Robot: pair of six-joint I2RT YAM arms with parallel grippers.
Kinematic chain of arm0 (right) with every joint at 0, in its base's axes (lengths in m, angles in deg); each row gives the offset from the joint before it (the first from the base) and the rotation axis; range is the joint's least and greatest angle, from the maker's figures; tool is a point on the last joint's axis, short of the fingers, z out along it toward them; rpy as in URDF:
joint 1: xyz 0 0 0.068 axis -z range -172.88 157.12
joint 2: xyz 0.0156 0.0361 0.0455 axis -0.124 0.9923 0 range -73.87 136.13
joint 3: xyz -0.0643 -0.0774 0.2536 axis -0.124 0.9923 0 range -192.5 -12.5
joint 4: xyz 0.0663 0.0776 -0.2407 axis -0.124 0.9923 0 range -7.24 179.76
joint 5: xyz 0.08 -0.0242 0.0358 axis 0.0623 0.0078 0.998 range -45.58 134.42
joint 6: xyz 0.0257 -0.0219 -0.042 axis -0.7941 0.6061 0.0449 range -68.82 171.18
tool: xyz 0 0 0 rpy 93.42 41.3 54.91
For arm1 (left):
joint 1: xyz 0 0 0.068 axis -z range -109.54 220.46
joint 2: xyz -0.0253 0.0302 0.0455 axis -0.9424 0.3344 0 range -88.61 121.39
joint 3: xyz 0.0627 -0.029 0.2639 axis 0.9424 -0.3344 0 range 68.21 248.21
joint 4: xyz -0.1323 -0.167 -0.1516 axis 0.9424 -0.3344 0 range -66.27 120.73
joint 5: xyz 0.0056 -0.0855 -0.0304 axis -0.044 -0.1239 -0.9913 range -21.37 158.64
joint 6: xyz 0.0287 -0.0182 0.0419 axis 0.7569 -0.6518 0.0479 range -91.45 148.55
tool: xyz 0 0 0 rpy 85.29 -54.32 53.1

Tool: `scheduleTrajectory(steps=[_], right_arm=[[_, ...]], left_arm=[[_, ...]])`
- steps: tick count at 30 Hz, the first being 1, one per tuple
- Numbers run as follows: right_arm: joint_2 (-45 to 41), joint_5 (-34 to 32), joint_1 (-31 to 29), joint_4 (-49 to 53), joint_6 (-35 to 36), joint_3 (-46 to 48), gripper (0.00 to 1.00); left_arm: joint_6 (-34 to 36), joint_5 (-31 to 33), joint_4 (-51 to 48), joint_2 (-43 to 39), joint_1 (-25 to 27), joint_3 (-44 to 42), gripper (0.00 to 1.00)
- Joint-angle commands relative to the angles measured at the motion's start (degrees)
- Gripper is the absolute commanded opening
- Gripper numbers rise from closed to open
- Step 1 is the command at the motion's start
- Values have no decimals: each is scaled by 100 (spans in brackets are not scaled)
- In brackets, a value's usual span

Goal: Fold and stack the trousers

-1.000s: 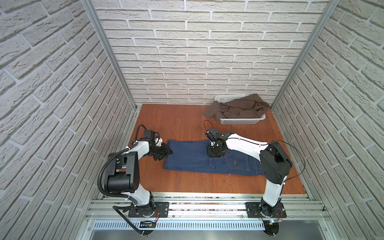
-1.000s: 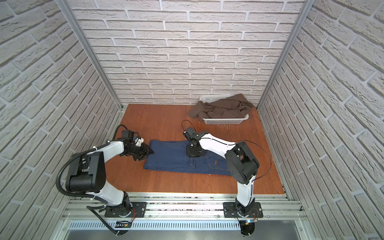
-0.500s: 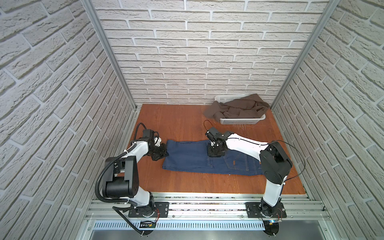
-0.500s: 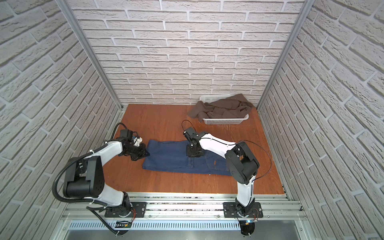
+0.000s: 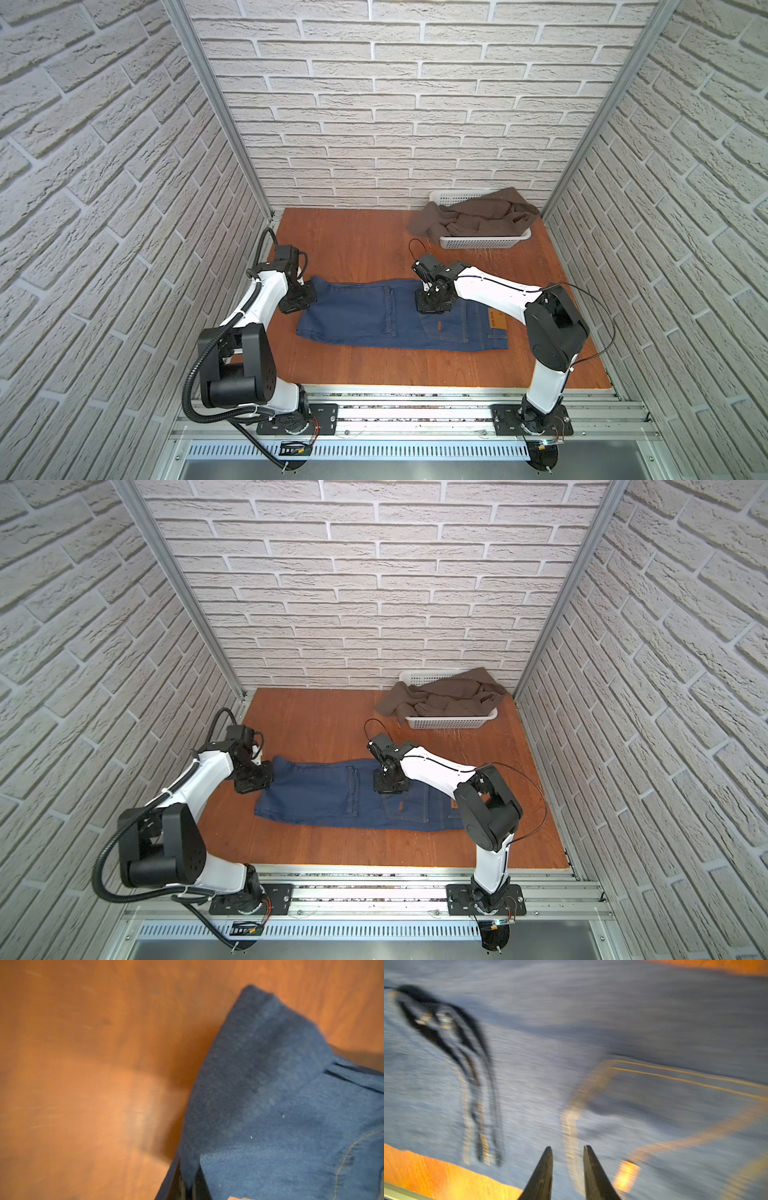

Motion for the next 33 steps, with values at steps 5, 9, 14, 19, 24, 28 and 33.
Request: scheduleTrajectory(steps=[5, 9, 14, 19, 24, 28, 33], right_arm=[[-468, -178, 280, 189, 169, -30, 29], [-677, -132, 615, 171, 339, 170, 30], [-1009, 254, 1106, -66, 684, 648, 32], [-1319, 508, 1401, -420, 836, 1167, 35], [-1321, 625, 1469, -582, 895, 1361, 35], [-1267, 606, 1518, -602, 750, 1461, 35], [-1116, 724, 1600, -751, 579, 1674, 32]], left_arm=[[603, 1567, -848, -267, -688, 704, 0], [787, 1702, -940, -310, -1071, 904, 0], [945, 1578, -1033, -442, -1272, 1099, 0], [911, 697, -823, -863, -1144, 850, 0], [682, -41, -774, -1168, -716, 773, 0], [426, -698, -722, -1544, -480, 689, 0], [-83, -1181, -530, -1998, 13, 462, 0]])
